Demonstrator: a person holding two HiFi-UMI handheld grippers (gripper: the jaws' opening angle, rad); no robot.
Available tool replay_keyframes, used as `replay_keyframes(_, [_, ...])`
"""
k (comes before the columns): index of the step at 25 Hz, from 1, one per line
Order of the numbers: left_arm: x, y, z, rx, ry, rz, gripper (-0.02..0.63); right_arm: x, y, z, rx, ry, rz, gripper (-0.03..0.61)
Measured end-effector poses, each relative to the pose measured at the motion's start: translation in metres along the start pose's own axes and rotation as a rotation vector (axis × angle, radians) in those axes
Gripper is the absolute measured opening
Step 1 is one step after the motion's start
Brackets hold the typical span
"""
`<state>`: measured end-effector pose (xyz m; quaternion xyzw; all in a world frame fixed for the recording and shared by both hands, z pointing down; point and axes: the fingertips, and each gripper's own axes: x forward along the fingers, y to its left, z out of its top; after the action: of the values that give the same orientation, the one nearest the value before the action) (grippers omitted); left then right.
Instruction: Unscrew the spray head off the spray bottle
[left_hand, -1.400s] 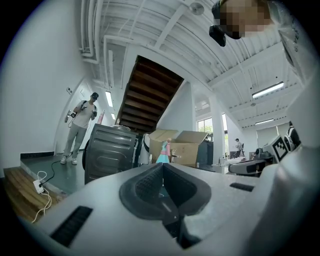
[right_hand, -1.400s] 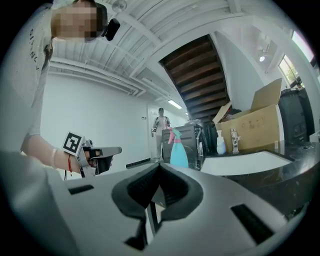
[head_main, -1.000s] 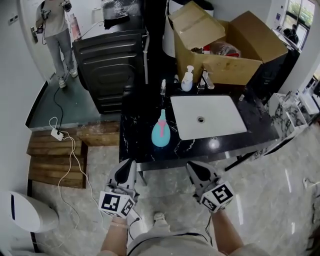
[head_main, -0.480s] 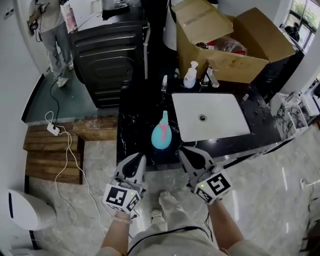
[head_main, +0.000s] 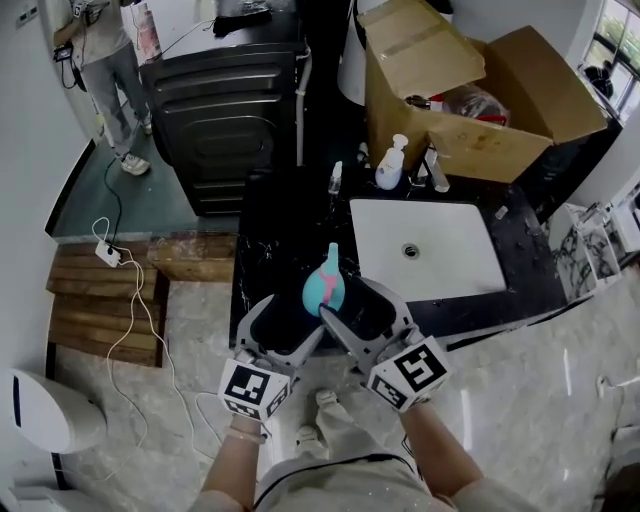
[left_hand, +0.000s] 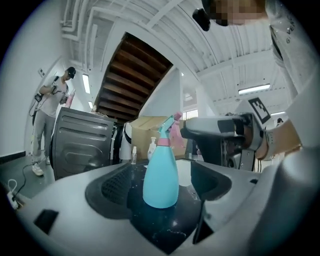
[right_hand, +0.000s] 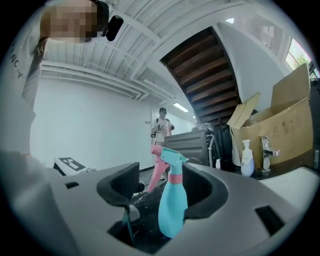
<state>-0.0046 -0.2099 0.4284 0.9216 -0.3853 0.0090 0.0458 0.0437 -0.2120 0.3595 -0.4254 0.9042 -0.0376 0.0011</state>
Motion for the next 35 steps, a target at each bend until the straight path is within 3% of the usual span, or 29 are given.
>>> replay_keyframes(3, [0.016, -0.002, -0.002, 0.057, 0.034, -0.013, 0.388, 0.011, -0.004, 0.003, 0.014, 0.009, -0.006, 0.284])
replay_keyframes(13, [0.053, -0.001, -0.015, 0.074, 0.136, -0.034, 0.407, 0.033, -0.013, -0.006, 0.024, 0.074, -0.005, 0.275])
replay_keyframes(24, [0.073, -0.007, -0.010, 0.092, 0.105, -0.051, 0.404, 0.028, -0.012, -0.005, 0.038, 0.051, 0.063, 0.227])
replay_keyframes(25, [0.074, -0.007, -0.011, 0.095, 0.107, -0.051, 0.396, 0.027, -0.012, -0.005, 0.041, 0.048, 0.072, 0.222])
replay_keyframes(27, [0.073, -0.007, -0.011, 0.101, 0.108, -0.044, 0.319, 0.025, -0.012, -0.005, 0.052, 0.045, 0.091, 0.209])
replay_keyframes(30, [0.071, -0.005, -0.010, 0.081, 0.101, -0.047, 0.310, 0.019, -0.016, -0.009, 0.059, 0.057, 0.104, 0.132])
replay_keyframes(35, [0.071, -0.005, -0.010, 0.064, 0.104, -0.050, 0.302, 0.007, -0.032, -0.014, 0.074, 0.069, 0.088, 0.114])
